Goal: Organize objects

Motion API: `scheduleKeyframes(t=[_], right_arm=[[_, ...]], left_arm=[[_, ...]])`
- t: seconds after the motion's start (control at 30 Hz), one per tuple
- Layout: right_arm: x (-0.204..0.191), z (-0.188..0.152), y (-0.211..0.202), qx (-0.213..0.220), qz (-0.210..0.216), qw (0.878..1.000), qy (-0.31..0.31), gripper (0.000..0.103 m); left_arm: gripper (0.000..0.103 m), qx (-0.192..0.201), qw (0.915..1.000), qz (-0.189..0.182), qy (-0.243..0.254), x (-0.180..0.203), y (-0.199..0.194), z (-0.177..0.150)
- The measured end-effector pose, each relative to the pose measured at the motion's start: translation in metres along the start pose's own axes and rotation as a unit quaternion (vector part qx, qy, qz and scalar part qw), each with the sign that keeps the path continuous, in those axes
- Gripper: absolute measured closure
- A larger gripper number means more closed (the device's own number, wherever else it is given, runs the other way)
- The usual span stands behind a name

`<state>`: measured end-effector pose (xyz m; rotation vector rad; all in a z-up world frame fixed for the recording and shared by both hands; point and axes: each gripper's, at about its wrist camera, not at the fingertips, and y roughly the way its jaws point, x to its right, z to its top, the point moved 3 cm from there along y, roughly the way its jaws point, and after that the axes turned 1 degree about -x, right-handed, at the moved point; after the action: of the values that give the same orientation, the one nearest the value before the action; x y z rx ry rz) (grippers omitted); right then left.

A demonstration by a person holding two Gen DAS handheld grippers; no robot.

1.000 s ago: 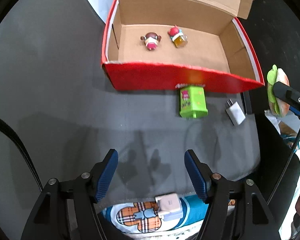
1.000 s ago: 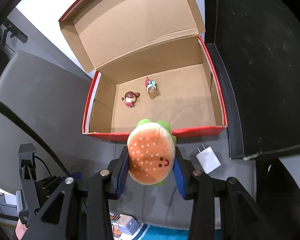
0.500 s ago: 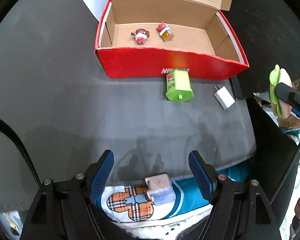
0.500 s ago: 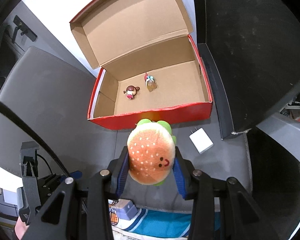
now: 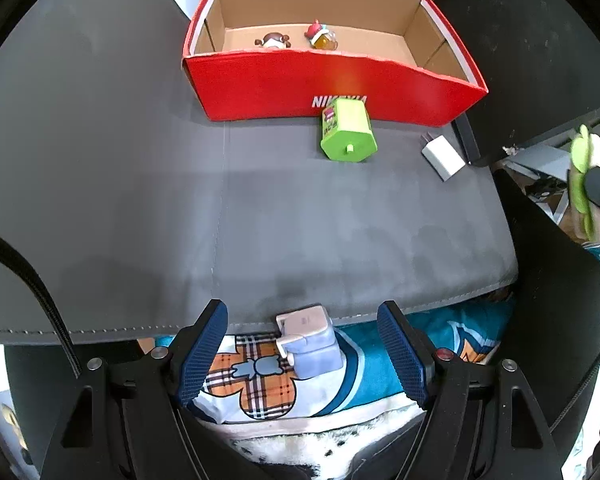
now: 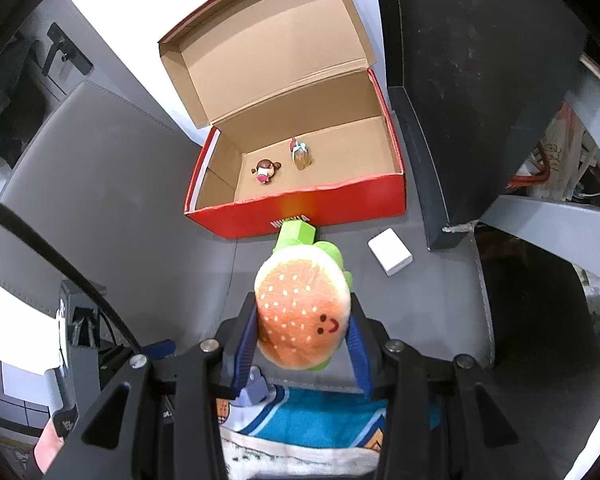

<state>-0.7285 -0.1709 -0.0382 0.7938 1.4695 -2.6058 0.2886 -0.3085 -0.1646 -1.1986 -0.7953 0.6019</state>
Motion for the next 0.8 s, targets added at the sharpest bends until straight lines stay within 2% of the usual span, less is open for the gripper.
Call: scheduleKeyframes(t=[0.4, 0.8], right_arm=[[0.011, -0.036, -0.002, -0.026, 0.001, 1.0, -0.005, 0.063], [0.015, -0.044, 0.006, -0.042, 0.008, 0.999, -0.006, 0.063]], left_arm=[[0.025, -0.017, 0.9998, -0.002, 0.013, 0.006, 0.018, -0.007], [0.025, -0.062, 0.9977, 0.001, 0.029, 0.006, 0.05, -0.015]])
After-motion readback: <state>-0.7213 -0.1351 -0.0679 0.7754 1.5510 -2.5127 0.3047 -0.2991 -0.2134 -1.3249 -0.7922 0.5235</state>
